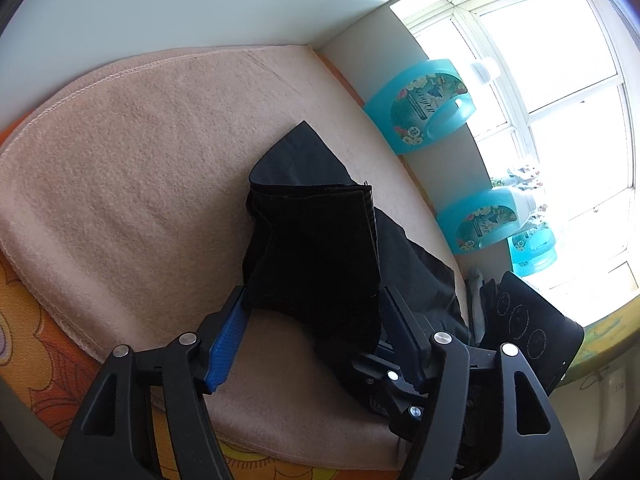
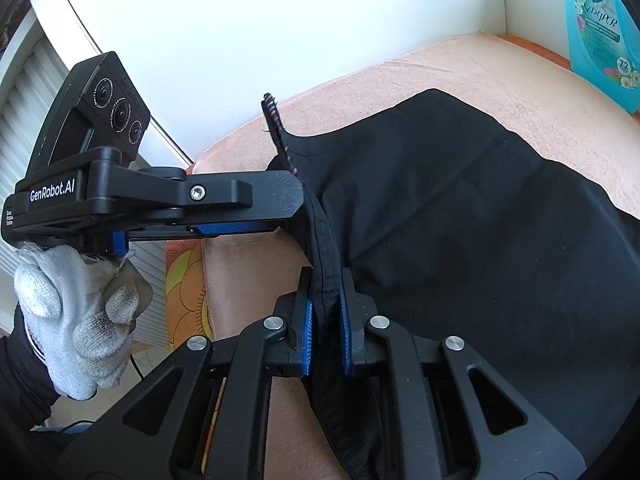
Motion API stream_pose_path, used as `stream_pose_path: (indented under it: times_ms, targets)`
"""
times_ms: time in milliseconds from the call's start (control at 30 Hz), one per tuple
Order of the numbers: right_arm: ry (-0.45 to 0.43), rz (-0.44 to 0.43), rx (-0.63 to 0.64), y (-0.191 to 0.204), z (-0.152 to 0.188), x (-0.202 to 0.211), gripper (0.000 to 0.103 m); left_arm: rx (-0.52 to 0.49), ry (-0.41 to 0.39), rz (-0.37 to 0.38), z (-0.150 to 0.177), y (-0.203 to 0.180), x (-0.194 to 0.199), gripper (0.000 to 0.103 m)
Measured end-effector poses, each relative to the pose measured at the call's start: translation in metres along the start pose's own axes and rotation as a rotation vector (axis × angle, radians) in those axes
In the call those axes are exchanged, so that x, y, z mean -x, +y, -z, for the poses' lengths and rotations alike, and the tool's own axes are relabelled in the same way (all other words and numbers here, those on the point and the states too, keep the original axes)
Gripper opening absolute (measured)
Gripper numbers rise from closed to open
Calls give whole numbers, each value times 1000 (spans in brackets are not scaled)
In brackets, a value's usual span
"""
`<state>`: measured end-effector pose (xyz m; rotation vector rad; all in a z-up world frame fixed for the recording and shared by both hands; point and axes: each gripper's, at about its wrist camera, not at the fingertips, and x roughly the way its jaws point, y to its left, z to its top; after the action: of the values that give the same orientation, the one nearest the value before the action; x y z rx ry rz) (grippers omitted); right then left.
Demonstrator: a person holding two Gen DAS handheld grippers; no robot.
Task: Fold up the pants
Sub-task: 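Grasp the folded trouser hem edge with the left tool while the right tool grasps beside it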
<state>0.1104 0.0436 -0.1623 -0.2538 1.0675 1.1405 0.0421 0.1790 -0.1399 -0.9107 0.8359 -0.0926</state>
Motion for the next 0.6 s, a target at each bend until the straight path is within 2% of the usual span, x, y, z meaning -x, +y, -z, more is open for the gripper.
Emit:
stream_pose_path:
  times_ms: [100,233,400,600]
  targets:
    - [-2,-15,4,-3,4,4,12,13,-8,-10,0,1,-1,68]
    - [13,-132,-26,-9,11,11,42,40,-42,-9,2,7,7,68]
    - [21,-121,2,-3,13,10,43,25,-40,7,9,3,5,68]
    - [28,-113,23,7,9,10,46,-11,-44,-18,13,-3,0,68]
